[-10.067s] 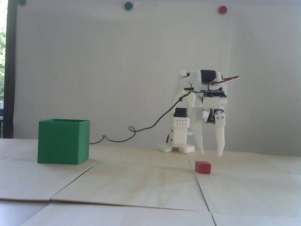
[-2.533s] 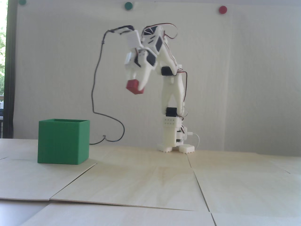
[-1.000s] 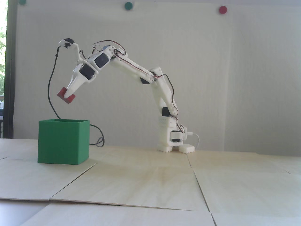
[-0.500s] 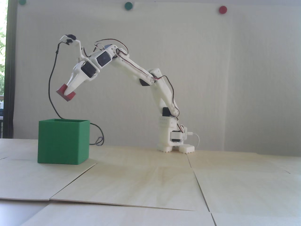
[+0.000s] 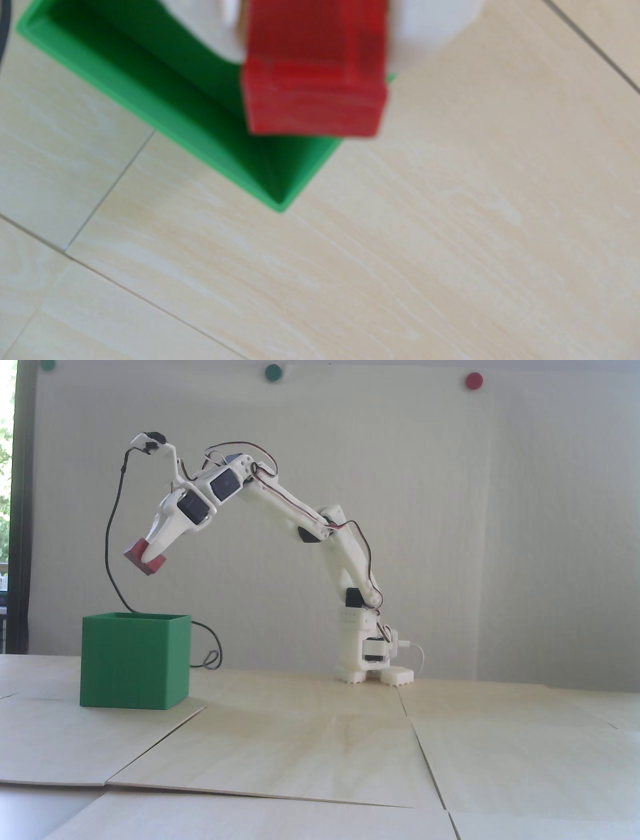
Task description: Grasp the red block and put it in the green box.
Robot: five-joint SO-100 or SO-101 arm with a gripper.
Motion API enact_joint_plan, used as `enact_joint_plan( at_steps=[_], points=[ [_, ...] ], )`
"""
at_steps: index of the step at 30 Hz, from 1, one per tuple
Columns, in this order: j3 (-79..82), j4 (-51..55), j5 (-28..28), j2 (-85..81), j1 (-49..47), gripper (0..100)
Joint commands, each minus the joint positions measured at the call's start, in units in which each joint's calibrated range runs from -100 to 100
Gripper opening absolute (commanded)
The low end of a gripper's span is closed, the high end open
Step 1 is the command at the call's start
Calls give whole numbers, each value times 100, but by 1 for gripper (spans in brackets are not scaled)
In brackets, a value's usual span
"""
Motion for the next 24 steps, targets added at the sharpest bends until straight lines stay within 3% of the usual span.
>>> enact_joint_plan(
  at_steps=[1,6,18,24],
  points=[
    [-526,-116,-19,-143,107,14],
    [-518,-108,184,-135,115,19],
    [-526,-91,143,-253,195,19],
    [-526,1334,-144,-1374,-126,19]
  ],
)
